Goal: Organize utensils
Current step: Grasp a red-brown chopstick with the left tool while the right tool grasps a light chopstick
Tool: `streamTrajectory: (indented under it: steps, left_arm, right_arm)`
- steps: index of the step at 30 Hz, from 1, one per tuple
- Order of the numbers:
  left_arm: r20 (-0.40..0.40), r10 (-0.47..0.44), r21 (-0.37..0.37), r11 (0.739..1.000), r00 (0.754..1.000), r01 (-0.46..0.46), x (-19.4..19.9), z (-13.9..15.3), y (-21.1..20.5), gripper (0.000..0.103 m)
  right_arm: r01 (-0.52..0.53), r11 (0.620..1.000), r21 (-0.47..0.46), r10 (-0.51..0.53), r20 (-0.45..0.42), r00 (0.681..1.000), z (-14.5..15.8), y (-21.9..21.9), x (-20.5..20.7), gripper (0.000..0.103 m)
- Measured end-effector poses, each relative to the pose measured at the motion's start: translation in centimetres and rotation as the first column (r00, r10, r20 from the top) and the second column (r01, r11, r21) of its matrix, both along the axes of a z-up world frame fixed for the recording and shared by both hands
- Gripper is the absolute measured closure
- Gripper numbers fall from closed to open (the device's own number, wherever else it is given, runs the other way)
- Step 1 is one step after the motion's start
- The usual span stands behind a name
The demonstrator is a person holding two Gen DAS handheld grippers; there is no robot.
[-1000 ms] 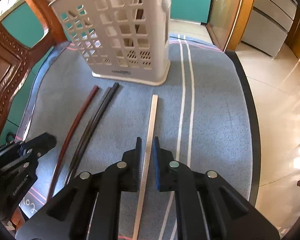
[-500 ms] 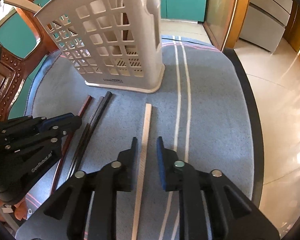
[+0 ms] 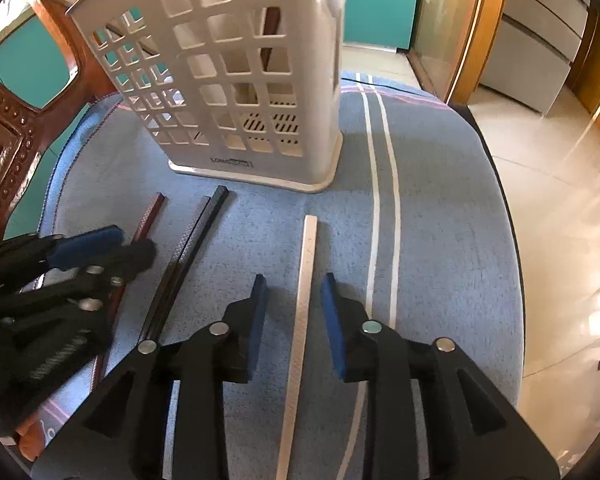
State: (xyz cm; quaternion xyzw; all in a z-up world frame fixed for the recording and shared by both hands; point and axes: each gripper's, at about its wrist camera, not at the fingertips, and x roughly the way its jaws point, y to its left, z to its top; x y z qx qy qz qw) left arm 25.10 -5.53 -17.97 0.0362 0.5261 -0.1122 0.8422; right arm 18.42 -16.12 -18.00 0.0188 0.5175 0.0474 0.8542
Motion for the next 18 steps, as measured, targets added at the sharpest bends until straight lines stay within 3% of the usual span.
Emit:
streamTrajectory:
  steps: [3, 8, 10, 11, 13, 18]
  left_arm:
    - [0.026, 0.011, 0.055, 0.998, 1.000, -0.012, -0.4, -0.4, -0.4, 0.071]
    - [0.035, 0.041, 0.047, 0.998, 0.999, -0.043, 0.5, -0.4, 0.8, 0.077]
    - [0.040, 0.043, 0.056, 0.997, 0.998, -0.045, 0.5, -0.5, 0.7, 0.085]
    - [0.044, 0.040, 0.059, 0.997, 0.998, -0.043, 0.5, -0.5, 0.7, 0.087]
    - [0.051, 0.035, 0.074, 0.996, 0.998, -0.038, 0.4, -0.6, -0.1, 0.091]
    - [0.070, 0.031, 0.100, 0.994, 0.997, -0.038, -0.4, -0.7, -1.9, 0.091]
  right_arm:
    - [-0.011, 1.000, -0.027, 0.012, 0.012, 1.000, -0.1, 0.6, 0.0, 0.073]
    - [-0.022, 0.998, -0.059, 0.023, 0.024, 0.999, -0.2, 0.6, 0.1, 0.073]
    - [-0.023, 0.998, -0.062, 0.024, 0.024, 0.999, -0.3, 0.7, 0.1, 0.073]
    - [-0.018, 0.998, -0.058, 0.019, 0.025, 1.000, -0.3, 0.7, 0.0, 0.075]
    - [-0.005, 0.999, -0.050, 0.006, 0.028, 1.000, -0.3, 0.9, -0.2, 0.090]
    - [-0.003, 0.999, -0.040, 0.004, 0.028, 1.000, -0.3, 0.8, -0.2, 0.092]
